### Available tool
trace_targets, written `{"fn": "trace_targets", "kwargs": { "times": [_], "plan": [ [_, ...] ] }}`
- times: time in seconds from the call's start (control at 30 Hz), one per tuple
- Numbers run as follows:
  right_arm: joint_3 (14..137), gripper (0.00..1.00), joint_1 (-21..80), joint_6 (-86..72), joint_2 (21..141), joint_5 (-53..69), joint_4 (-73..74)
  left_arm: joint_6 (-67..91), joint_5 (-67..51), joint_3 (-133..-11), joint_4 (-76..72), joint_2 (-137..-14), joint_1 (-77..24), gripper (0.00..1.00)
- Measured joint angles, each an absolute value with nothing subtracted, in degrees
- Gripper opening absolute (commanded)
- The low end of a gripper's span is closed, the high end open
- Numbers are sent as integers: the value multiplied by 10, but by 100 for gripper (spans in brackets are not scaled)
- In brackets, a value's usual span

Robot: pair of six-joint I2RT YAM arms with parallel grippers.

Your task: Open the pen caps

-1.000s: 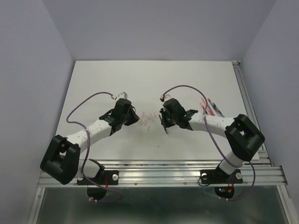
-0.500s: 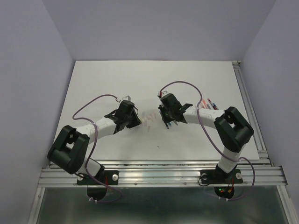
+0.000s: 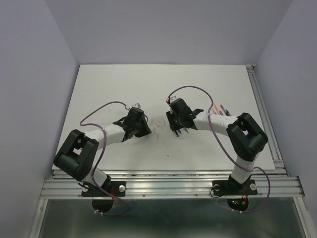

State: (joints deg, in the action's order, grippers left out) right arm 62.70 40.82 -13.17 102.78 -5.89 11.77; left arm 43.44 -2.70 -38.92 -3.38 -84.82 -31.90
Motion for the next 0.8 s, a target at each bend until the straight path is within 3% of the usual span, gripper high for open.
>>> {"fn": "trace_targets", "kwargs": {
  "times": [0.03,0.17,0.43,0.53,0.57,0.63,0.8],
  "plan": [
    [628,47,408,-132,1028,-57,120,434,-28,-389,-35,-850,-319,33],
    [630,55,408,-132,1026,-54,128,434,-30,-389,-36,-854,-322,38],
    [629,99,408,-145,962,-72,139,433,-35,-389,-36,-854,-322,52],
    [628,100,406,-150,924,-97,138,433,-39,-389,-35,-852,-323,71],
    [625,100,404,-152,908,-106,137,431,-41,-389,-35,-848,-323,83],
    [615,100,397,-154,880,-120,131,429,-43,-389,-33,-836,-325,93],
    [587,100,332,-167,843,-139,134,423,-53,-389,-32,-777,-326,99]
  ]
}}
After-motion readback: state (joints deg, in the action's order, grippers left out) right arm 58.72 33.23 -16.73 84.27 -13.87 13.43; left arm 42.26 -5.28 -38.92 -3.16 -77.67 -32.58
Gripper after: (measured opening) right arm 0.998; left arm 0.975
